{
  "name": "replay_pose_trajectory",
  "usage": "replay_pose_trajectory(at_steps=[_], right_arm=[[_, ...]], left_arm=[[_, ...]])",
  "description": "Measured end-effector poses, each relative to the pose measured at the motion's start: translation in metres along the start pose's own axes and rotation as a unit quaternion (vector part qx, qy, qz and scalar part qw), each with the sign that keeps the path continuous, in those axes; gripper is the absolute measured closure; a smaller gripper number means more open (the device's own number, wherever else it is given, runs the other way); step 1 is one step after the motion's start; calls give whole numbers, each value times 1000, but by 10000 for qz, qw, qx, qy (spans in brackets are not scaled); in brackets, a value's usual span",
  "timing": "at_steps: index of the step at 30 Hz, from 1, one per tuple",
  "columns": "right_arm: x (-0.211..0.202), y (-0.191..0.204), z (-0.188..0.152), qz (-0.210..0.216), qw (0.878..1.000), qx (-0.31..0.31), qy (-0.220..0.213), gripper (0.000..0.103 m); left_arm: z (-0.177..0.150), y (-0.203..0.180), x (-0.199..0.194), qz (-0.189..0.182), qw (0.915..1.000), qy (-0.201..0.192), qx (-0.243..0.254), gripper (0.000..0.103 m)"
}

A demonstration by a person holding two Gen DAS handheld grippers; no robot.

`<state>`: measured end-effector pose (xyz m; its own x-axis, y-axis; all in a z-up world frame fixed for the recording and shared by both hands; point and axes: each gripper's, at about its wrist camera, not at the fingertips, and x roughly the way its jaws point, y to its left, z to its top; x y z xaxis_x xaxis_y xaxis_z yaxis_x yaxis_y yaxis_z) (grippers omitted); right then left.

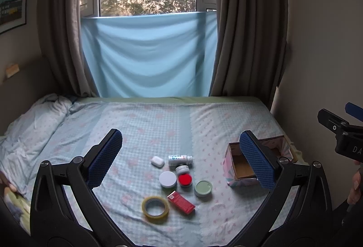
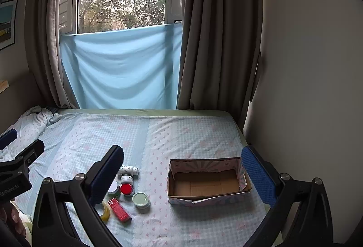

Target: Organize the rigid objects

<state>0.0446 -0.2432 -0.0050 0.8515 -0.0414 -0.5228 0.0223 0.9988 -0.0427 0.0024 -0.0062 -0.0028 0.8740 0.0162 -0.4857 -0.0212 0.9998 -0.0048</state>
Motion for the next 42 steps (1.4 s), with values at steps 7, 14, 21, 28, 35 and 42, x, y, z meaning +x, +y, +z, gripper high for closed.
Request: replay_pose_trajectory(at_steps=[7, 14, 21, 28, 35, 42], right_arm=[[-1, 1, 1, -5, 10000, 12, -3, 0], [2, 2, 1, 1, 10000, 4, 5, 0], [1, 4, 2, 0, 10000, 22, -10, 0], [1, 5, 1, -1, 10000, 23, -15, 0], [2, 4, 2, 8, 10000, 30, -14, 0], [3, 3, 1, -12, 10000, 46, 21, 0]], left_arm=[[-1, 0, 1, -3, 10000, -5, 4, 1], [-2, -1, 3, 22, 10000, -3, 9, 1], [-1, -1, 3, 15, 10000, -18, 10, 1], [-1, 2, 2, -3, 10000, -40, 11, 1], [0, 3, 0, -13, 10000, -48, -10, 1], [0, 3, 0, -16, 10000, -46, -2, 1]])
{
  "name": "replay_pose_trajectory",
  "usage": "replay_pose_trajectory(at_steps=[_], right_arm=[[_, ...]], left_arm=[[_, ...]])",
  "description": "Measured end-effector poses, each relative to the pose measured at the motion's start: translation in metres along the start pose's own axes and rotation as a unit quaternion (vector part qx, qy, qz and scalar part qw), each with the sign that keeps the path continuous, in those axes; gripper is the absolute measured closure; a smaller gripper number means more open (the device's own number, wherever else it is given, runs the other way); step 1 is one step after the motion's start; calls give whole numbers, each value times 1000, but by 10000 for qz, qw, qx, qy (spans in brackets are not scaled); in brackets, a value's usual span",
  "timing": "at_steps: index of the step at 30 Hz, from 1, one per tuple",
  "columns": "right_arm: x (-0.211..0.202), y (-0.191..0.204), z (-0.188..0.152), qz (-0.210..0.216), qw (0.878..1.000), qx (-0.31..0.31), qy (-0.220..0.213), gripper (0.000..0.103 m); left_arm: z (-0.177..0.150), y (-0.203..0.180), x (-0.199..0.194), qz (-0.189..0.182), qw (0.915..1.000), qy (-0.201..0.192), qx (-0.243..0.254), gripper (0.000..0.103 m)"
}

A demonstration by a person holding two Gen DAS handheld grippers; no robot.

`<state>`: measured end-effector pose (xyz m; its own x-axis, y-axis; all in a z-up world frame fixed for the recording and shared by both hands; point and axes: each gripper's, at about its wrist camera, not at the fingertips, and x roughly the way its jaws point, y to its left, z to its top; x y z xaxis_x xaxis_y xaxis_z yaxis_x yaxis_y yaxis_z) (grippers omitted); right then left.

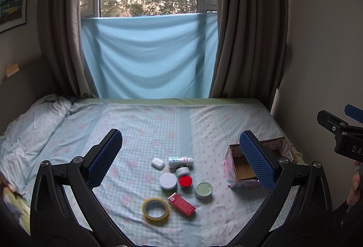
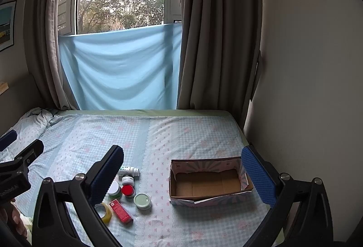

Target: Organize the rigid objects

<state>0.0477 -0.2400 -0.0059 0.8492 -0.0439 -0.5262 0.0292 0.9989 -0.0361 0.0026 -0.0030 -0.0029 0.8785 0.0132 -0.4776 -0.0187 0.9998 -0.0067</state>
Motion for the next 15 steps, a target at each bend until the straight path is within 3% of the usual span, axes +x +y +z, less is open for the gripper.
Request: replay_pose_trajectory(at_steps=[15], right_arm=[[1, -3, -1, 7, 10000, 50, -11, 0]], left_arm=[[2, -2, 1, 19, 10000, -8, 22, 1]])
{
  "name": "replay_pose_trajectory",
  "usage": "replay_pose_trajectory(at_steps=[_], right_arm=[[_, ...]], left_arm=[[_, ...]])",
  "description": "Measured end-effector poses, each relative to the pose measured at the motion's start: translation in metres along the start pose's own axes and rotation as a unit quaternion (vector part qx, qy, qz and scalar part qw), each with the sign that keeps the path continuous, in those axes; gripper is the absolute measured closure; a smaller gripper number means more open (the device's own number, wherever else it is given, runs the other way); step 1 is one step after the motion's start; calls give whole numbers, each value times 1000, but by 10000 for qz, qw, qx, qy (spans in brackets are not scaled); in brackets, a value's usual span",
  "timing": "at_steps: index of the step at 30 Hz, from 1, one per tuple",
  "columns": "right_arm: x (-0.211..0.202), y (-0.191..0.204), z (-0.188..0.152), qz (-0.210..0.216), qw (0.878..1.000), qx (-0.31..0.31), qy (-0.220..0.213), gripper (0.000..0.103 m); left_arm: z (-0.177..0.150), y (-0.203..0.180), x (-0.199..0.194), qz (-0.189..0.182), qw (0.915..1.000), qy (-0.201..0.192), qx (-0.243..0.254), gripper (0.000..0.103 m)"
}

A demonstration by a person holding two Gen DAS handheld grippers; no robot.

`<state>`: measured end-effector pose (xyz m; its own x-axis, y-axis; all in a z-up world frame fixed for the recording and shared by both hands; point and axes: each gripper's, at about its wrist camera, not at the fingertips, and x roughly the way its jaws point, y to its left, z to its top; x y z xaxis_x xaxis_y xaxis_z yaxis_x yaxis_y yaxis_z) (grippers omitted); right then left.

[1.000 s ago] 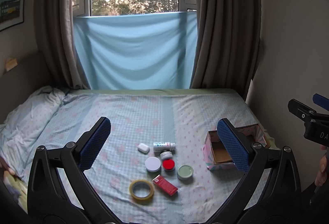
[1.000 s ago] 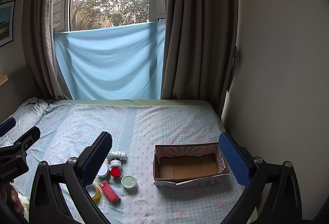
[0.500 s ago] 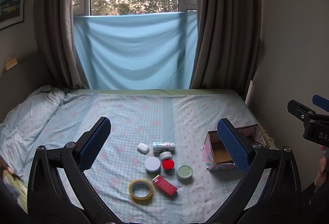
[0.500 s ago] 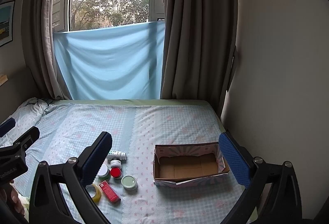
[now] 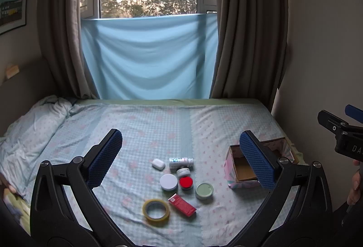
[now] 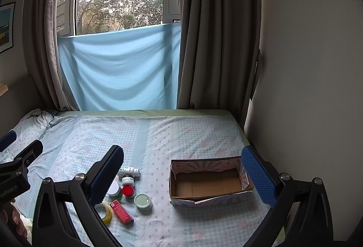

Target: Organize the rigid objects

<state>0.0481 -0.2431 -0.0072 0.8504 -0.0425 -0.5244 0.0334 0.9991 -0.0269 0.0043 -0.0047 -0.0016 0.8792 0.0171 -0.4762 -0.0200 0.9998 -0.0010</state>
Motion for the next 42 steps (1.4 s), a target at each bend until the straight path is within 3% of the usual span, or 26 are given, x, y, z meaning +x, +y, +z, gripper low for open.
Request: replay_pose_trajectory(at_steps=[11, 21, 26, 34, 42], right_arm=[[2, -2, 1, 27, 10000, 14, -21, 0], [11, -2, 2, 243, 9996, -116, 83, 0], [32, 4, -4, 487, 9972, -468, 325, 0], [104, 25, -35, 1108, 9857, -808, 980, 0], [174, 67, -78, 1325, 9710, -780, 1829, 0]], left_arm=[[1, 0, 1, -2, 10000, 21, -6, 1], [-1, 10, 12, 303, 9992, 183, -169, 0], [-22, 28, 34, 500, 9947, 711, -540, 0], [-92, 63, 74, 1086, 9741, 1725, -979, 1], [-178, 84, 135, 948, 9530, 2709, -968, 0]])
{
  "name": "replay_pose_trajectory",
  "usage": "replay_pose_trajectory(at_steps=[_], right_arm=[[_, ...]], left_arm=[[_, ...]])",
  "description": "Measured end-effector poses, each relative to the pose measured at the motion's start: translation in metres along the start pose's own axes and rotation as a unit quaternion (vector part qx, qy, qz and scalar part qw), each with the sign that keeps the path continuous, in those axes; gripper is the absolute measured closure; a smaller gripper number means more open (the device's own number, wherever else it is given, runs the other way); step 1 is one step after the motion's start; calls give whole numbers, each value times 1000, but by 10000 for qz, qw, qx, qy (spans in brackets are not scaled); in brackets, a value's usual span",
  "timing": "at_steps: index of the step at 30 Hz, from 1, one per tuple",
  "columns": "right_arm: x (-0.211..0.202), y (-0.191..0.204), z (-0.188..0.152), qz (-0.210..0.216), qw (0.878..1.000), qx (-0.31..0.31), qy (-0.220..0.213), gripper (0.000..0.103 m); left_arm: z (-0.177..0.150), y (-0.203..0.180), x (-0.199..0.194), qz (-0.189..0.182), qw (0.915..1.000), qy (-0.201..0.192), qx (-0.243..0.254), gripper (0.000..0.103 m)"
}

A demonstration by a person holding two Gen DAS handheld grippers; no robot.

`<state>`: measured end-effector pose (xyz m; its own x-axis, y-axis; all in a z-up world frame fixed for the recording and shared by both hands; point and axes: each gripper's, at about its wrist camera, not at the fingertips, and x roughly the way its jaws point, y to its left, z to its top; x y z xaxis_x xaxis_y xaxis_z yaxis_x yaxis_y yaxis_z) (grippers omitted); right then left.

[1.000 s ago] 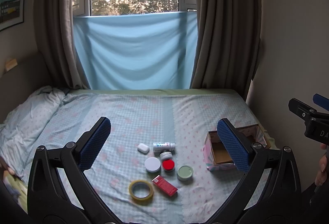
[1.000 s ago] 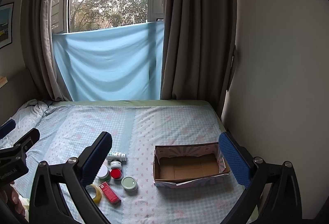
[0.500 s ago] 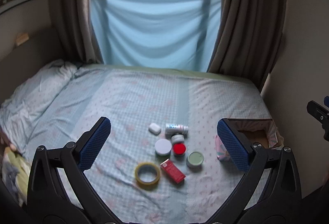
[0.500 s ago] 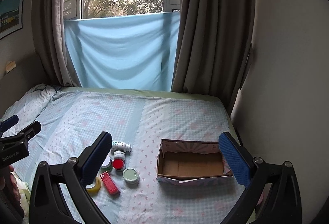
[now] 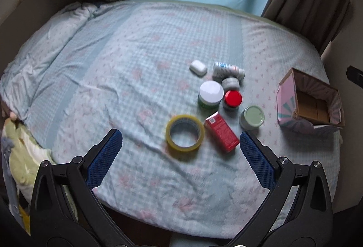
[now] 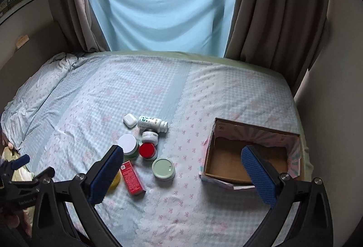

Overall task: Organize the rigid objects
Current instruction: 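Grasp the yellow tape roll with the left tool while the right tool grasps the pale-green-lidded jar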

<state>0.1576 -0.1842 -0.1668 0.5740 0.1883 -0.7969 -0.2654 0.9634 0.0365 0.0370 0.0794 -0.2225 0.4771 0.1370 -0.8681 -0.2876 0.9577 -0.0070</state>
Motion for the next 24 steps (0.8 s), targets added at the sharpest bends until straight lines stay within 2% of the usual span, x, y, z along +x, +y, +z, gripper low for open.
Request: replay_pose_trajectory(at_steps=[8, 16, 20, 24], right_arm=[[92, 30, -13, -36, 9952, 418, 880, 0], [175, 46, -42, -362, 9826, 748, 1663, 0], [206, 46, -59, -546, 9720, 861, 2116, 0], [234, 46, -70, -691, 9637, 820, 2447, 0]], left_arm=[[-23, 8, 107, -250, 9961, 797, 285, 1], [-44, 7, 195, -486, 9860, 1499, 552, 1], [-53, 3, 226, -496, 9820, 1711, 621, 1], [-54, 0, 247, -436, 9816, 1745, 637, 1]])
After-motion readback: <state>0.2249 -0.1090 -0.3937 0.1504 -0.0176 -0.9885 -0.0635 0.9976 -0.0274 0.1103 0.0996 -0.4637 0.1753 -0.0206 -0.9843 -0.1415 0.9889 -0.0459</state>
